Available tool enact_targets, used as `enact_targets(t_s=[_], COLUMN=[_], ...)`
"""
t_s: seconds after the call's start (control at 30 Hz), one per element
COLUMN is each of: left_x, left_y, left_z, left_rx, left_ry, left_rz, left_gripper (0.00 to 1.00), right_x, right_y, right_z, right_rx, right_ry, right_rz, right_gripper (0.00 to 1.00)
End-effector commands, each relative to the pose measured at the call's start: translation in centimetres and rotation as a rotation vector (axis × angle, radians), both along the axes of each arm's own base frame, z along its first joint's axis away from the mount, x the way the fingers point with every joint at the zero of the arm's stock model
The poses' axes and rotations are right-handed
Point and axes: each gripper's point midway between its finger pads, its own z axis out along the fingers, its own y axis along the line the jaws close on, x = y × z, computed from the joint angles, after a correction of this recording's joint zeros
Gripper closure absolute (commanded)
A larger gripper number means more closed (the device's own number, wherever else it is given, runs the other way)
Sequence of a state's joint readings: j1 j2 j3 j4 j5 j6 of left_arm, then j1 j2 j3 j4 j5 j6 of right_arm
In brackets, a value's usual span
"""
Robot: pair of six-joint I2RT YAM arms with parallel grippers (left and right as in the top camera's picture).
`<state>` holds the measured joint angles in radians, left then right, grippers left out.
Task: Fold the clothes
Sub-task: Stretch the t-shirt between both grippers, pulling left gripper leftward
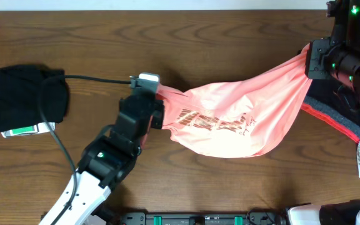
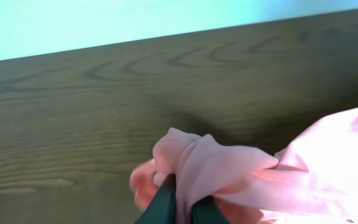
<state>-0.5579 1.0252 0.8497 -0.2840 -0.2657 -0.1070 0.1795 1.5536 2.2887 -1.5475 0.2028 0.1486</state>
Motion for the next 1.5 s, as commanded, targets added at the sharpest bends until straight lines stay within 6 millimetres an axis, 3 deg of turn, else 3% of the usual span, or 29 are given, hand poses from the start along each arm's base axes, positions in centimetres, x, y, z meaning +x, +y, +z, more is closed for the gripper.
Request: enact_targets(t_s=[0.0, 0.13, 0.3, 0.63, 0.93, 1.23, 1.47], left_x=[0.0, -0.4, -1.3, -3.5, -6.8, -9.8, -10.5], left_y=[1.6, 3.7, 6.3, 8.2, 11.7, 12.9, 13.3], left_z=[2.3, 6.0, 11.1, 16.6, 19.4, 21.2, 21.1], left_rx=[-0.017, -0.053, -0.083, -0.106, -0.11, -0.175, -0.191], left_ry=[-0.058, -0.124, -0.188, -0.25, -0.352, -0.427, -0.426], left_rz=[0.044, 0.093, 0.156, 0.191, 0.31, 0.319, 0.328], left_gripper=[0.94, 0.94, 0.94, 0.94, 0.94, 0.94, 0.94], right_x=[-0.1, -0.7, -2.8, -6.4, -8.4, -9.0, -9.1], right_y=[-0.5, -0.7, -1.9, -3.0, -5.0, -5.4, -6.5], right_z=[0.6, 1.7, 4.0, 6.3, 9.2, 9.4, 10.1], right_rx=[-0.014, -0.006, 0.015, 0.024, -0.008, -0.021, -0.063], right_ry=[-0.023, -0.067, -0.159, -0.246, -0.373, -0.385, -0.412], right_rz=[-0.014, -0.016, -0.091, -0.121, -0.201, -0.216, -0.266], right_gripper=[0.99, 0.99, 0.99, 0.99, 0.99, 0.99, 0.99])
